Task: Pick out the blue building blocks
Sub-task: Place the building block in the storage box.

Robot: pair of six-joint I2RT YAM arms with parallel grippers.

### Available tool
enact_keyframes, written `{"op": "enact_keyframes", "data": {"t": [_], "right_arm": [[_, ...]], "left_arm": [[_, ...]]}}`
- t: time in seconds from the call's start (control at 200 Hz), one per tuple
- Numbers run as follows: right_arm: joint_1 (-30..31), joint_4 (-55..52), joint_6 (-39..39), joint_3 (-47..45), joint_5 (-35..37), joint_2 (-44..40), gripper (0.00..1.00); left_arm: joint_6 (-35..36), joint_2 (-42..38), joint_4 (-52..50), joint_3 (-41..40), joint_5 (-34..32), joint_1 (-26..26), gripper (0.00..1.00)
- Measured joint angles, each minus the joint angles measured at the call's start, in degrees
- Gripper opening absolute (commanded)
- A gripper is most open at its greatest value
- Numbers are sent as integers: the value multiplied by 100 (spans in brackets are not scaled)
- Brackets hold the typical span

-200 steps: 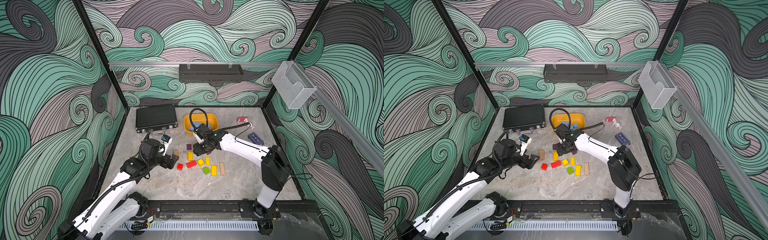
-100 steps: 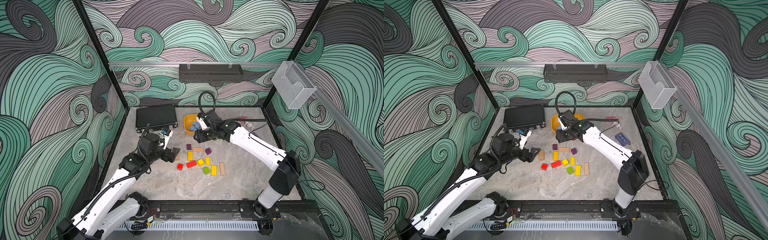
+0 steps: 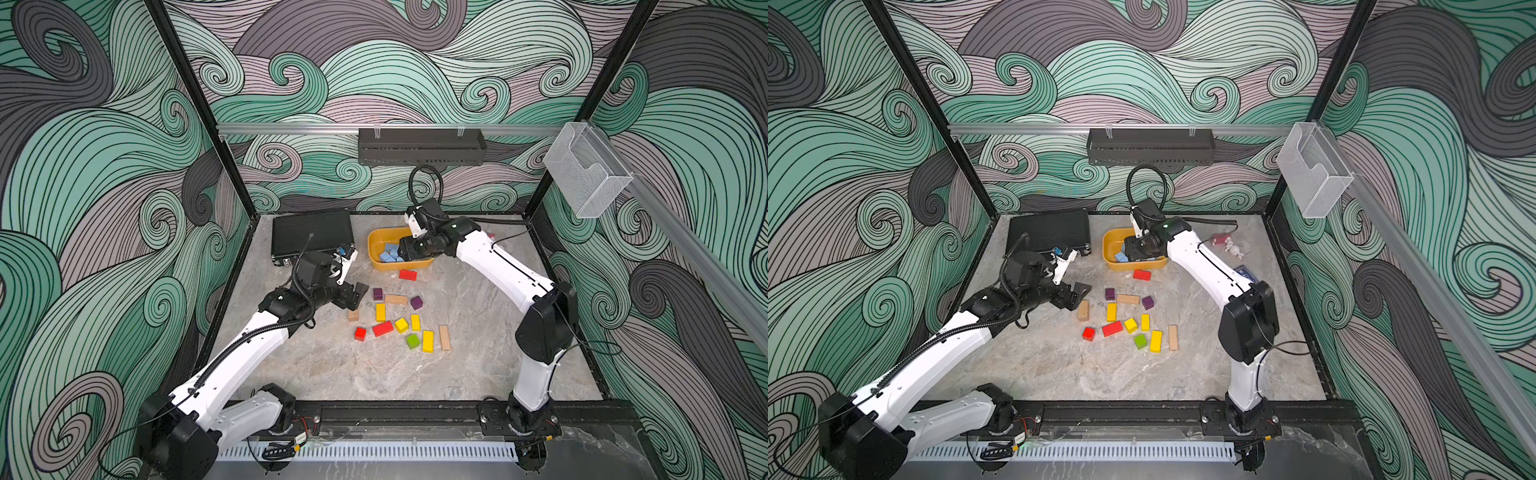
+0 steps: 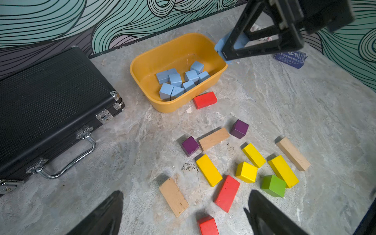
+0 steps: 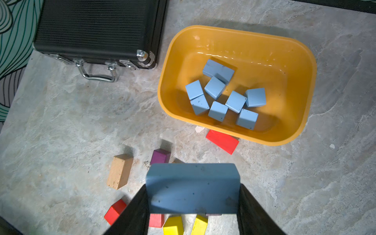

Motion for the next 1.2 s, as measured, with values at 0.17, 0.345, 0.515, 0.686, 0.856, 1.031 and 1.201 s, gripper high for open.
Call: {"op": "enact_keyframes", "data": {"t": [0.17, 0.345, 0.515, 0.686, 0.856, 1.031, 1.201], "right_arm": [[-219, -61, -87, 507, -20, 560, 0], [-431, -114, -162, 1137, -118, 1209, 0], [-605, -181, -254, 1779, -188, 1869, 0], [-743, -225, -295, 2337, -195, 2435, 0], [-857, -245, -313, 2765, -210, 2848, 0], [-927, -245, -315, 3178, -210, 3211, 0], [-953, -232, -306, 3569, -210, 3615, 0]], "left_arm": [[15, 422, 249, 144, 81, 37, 95], [9, 855, 494, 247, 142, 98, 95], [-17, 1314, 557, 501, 229, 203, 95], [-57, 1657, 562, 778, 310, 313, 95], [-83, 1845, 597, 817, 376, 411, 95], [-142, 2063, 651, 820, 398, 498, 95], [-160, 2194, 682, 820, 420, 555, 95]]}}
